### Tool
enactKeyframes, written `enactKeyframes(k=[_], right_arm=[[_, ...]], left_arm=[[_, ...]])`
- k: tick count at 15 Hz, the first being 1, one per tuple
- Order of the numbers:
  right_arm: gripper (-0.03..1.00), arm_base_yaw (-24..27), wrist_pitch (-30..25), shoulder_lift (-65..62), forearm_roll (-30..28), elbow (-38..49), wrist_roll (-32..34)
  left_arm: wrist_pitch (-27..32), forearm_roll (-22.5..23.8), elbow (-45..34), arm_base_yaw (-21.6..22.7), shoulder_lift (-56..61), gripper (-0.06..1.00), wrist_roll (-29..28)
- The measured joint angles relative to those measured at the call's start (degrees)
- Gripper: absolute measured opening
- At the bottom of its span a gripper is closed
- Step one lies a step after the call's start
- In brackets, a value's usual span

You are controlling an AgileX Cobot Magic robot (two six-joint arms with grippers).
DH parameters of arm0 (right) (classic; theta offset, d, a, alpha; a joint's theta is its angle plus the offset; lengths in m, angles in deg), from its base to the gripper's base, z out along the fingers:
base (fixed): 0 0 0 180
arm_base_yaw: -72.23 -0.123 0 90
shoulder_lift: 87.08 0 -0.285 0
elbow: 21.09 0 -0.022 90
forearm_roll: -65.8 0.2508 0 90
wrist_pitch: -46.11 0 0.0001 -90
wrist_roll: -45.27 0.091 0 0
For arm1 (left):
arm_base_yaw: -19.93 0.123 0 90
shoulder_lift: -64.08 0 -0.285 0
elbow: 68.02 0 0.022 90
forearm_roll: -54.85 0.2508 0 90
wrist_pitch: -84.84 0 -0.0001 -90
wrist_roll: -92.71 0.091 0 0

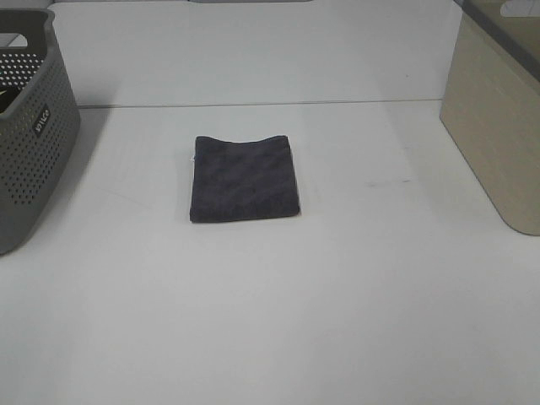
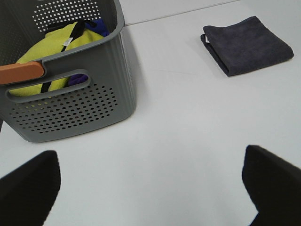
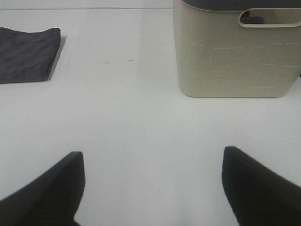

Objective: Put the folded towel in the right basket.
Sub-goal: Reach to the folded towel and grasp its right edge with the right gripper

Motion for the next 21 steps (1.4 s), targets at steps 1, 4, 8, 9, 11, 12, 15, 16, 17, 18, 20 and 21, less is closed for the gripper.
enactKeyframes(k=[1,4,8,9,11,12,15,16,17,18,20,21], right_arm=[[0.75,0.0,0.0,0.0,0.0,0.0,0.0],[0.75,0.0,0.06,0.0,0.0,0.0,0.0],[0.75,0.0,9.11,10.71,0.0,-3.5,0.0],[0.75,0.0,11.52,14.95,0.0,-4.81,0.0],[0.75,0.0,15.01,24.69,0.11,-8.54,0.0],[0.75,0.0,16.27,29.51,0.23,-10.54,0.0],[0.75,0.0,18.11,42.86,1.66,-17.3,0.0],[0.75,0.0,18.16,50.71,3.78,-22.4,-1.89],[0.75,0.0,18.16,53.46,4.7,-23.95,-2.86],[0.75,0.0,18.16,58.44,7.16,-27.79,-5.33],[0.75,0.0,17.82,68.87,11.92,-34.72,-10.83],[0.75,0.0,16.84,74.08,14.32,-37.99,-12.89]], left_arm=[[0.0,0.0,0.0,0.0,0.0,0.99,0.0],[0.0,0.0,0.0,0.0,0.0,0.99,0.0],[0.0,0.0,0.0,0.0,0.0,0.99,0.0],[0.0,0.0,0.0,0.0,0.0,0.99,0.0],[0.0,0.0,0.0,0.0,0.0,0.99,0.0],[0.0,0.0,0.0,0.0,0.0,0.99,0.0],[0.0,0.0,0.0,0.0,0.0,0.99,0.0],[0.0,0.0,0.0,0.0,0.0,0.99,0.0],[0.0,0.0,0.0,0.0,0.0,0.99,0.0],[0.0,0.0,0.0,0.0,0.0,0.99,0.0],[0.0,0.0,0.0,0.0,0.0,0.99,0.0],[0.0,0.0,0.0,0.0,0.0,0.99,0.0]])
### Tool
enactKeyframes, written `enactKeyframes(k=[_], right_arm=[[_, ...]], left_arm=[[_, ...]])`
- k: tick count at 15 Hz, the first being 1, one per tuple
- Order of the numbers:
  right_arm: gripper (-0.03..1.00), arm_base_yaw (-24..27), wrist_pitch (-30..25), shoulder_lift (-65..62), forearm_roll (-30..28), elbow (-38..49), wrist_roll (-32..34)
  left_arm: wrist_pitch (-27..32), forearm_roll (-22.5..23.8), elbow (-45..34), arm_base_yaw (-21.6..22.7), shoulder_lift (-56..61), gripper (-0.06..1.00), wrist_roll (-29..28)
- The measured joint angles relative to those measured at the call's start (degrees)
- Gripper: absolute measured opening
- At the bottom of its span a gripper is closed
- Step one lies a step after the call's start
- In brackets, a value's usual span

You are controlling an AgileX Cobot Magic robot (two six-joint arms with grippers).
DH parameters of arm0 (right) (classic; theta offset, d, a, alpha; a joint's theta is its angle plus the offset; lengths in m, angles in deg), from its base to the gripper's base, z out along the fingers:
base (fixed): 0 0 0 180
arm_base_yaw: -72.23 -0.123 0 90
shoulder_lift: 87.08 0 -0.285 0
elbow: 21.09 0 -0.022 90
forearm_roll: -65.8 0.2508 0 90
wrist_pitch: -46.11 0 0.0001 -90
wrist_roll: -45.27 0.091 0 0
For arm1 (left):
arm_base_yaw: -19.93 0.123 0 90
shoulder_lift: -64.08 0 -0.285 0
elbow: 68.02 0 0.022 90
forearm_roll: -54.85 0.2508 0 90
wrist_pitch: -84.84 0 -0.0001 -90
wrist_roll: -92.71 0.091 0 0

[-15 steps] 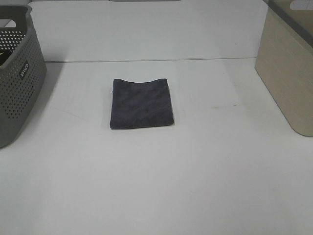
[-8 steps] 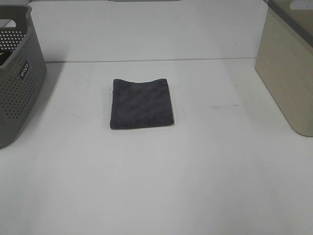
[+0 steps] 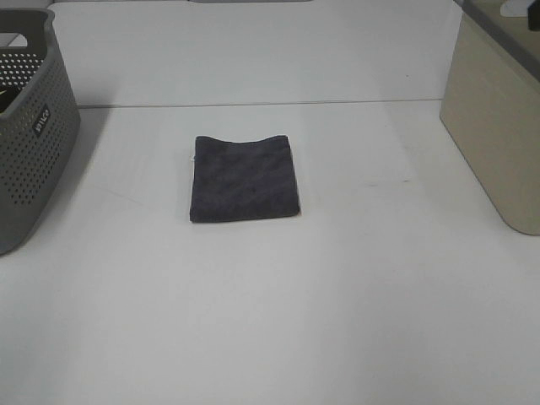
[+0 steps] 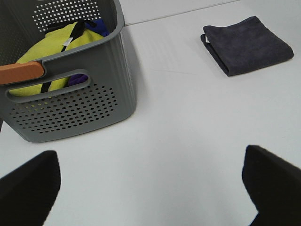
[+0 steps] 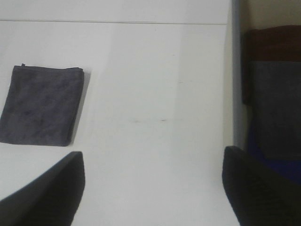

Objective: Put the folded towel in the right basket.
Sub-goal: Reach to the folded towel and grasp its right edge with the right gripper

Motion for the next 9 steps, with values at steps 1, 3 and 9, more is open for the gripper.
enactKeyframes(k=[1,3,9], right_arm=[[0.75,0.0,-1.6,4.35,2.52,-3.27,-1.43],[0.69,-2.06,-5.73,15.81,7.51,-12.26,-5.61],[0.66,-14.15,-5.73,31.74,8.37,-21.26,-5.5]], left_arm=[[0.0,0.0,0.0,0.0,0.0,0.99,0.0],[0.0,0.0,0.0,0.0,0.0,0.99,0.0],[0.0,0.0,0.0,0.0,0.0,0.99,0.0]])
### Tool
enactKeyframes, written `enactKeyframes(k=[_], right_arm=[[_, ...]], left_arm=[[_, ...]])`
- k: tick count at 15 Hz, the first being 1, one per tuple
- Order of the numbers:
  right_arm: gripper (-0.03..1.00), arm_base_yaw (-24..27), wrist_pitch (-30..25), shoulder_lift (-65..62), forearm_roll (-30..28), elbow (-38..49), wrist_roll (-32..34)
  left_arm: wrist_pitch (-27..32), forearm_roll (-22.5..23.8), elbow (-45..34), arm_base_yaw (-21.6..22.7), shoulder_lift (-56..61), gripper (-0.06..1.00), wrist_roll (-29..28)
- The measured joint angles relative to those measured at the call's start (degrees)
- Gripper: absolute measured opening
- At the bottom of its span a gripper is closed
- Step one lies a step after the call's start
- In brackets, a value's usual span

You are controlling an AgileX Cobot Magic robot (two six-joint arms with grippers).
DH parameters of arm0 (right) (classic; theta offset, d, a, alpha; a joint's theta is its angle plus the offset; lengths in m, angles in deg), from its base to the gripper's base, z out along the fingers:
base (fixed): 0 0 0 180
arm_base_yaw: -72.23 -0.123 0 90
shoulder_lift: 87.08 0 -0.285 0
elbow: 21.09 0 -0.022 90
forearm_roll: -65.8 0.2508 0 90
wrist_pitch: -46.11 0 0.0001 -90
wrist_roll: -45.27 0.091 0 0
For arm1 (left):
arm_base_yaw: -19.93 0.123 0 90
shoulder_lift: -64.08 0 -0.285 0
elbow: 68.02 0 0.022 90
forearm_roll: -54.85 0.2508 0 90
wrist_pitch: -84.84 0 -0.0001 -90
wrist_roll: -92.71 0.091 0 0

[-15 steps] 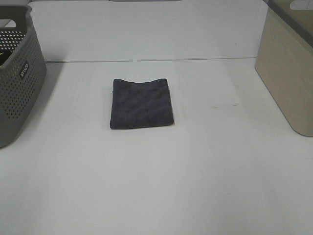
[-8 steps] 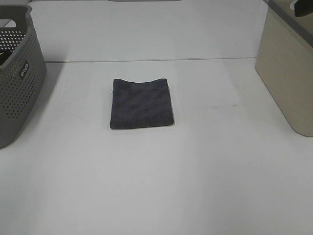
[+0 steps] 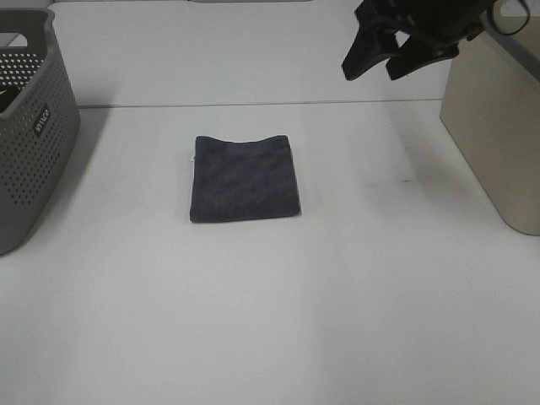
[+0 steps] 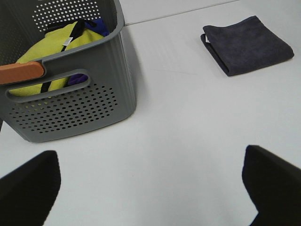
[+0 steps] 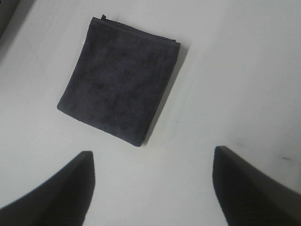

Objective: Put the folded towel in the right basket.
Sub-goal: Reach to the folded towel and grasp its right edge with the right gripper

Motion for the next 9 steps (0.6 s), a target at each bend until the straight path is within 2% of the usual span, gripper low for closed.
enactKeyframes(k=[5,9], right_arm=[[0.66,-0.52,-0.23,10.77,4.98,-4.87,2.41],[0.66,-0.52,-5.9,21.89,7.62,-13.29,2.92]], left_arm=[[0.0,0.0,0.0,0.0,0.0,0.99,0.0],[0.0,0.0,0.0,0.0,0.0,0.99,0.0]])
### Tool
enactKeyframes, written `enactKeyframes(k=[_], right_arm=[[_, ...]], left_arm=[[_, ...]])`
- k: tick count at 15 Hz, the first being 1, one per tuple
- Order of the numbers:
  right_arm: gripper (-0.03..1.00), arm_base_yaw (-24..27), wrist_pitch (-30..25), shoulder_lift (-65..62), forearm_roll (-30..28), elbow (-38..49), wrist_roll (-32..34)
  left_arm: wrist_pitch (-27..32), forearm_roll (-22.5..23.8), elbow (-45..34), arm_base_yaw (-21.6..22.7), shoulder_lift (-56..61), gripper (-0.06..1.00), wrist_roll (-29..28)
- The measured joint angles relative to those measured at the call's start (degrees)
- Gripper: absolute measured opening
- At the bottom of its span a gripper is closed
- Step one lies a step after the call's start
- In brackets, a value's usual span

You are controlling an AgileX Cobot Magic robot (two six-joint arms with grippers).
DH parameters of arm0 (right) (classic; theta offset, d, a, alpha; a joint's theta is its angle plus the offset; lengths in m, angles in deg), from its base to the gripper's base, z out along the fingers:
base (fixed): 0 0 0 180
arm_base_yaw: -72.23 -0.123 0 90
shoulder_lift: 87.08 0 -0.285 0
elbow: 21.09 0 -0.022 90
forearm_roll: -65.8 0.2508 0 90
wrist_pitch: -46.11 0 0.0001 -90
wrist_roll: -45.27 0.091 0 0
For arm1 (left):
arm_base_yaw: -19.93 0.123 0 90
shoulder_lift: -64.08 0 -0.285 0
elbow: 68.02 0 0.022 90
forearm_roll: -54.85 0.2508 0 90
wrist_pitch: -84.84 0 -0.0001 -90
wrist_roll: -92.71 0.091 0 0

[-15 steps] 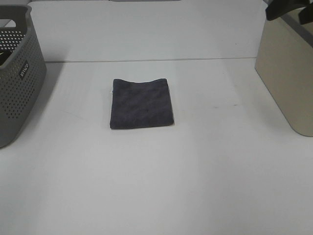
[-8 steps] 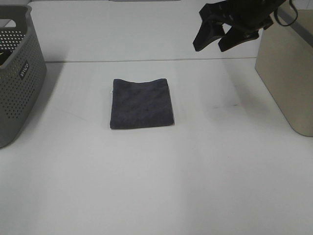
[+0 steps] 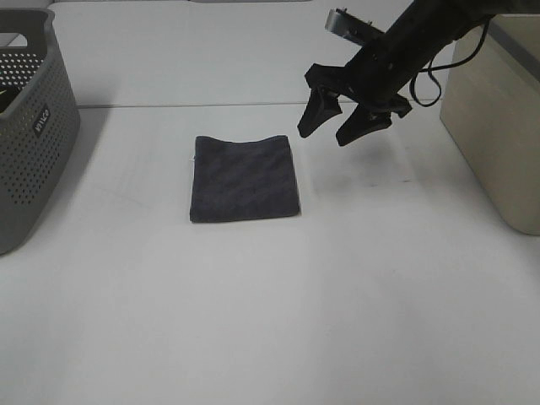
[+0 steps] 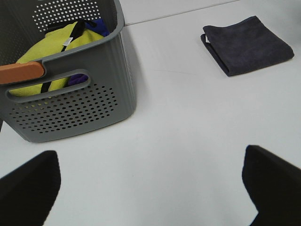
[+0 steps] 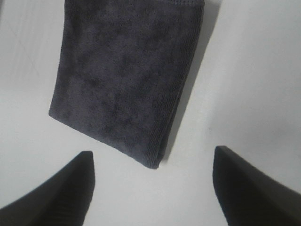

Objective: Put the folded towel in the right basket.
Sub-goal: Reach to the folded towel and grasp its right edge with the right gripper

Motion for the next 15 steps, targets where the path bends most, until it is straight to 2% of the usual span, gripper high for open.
enactKeyframes(k=[6,10,11,12,14,15], right_arm=[[0.66,0.0,-4.93,15.36,6.53,-11.0,0.4],[0.64,-0.57,-4.35,18.62,11.17,-12.55,-0.74],[0.59,-1.26,-3.44,18.79,11.29,-12.55,-0.97],[0.49,-1.6,-2.52,19.19,11.34,-12.55,-1.03],[0.18,-1.89,-1.6,19.31,11.17,-12.55,-1.03],[0.08,-1.89,-1.55,19.31,11.12,-12.55,-1.03]], left_arm=[[0.0,0.0,0.0,0.0,0.0,0.99,0.0],[0.0,0.0,0.0,0.0,0.0,0.99,0.0],[0.0,0.0,0.0,0.0,0.0,0.99,0.0],[0.0,0.0,0.0,0.0,0.0,0.99,0.0],[0.0,0.0,0.0,0.0,0.0,0.99,0.0],[0.0,0.0,0.0,0.0,0.0,0.99,0.0]])
